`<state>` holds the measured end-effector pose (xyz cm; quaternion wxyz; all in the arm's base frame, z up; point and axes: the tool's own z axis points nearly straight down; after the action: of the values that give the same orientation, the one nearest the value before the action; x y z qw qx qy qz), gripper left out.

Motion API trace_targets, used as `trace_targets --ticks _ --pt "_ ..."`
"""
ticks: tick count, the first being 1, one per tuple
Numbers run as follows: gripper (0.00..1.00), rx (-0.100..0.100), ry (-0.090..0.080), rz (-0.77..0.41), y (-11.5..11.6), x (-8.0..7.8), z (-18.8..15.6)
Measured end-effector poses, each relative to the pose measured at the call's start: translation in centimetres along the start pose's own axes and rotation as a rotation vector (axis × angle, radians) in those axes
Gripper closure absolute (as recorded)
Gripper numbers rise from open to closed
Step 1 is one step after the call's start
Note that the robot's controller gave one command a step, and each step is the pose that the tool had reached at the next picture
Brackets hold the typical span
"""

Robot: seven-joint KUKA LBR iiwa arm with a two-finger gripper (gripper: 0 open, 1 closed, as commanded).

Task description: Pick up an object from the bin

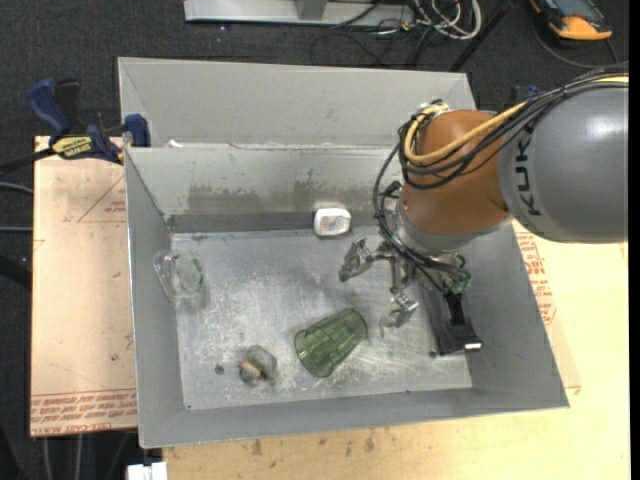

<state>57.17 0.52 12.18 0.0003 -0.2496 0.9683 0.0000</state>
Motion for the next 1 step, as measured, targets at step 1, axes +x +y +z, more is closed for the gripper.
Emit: trace_targets --ticks 1 --pt "1.0 0.014 -0.007 -0.291 4.45 0.13 3.93"
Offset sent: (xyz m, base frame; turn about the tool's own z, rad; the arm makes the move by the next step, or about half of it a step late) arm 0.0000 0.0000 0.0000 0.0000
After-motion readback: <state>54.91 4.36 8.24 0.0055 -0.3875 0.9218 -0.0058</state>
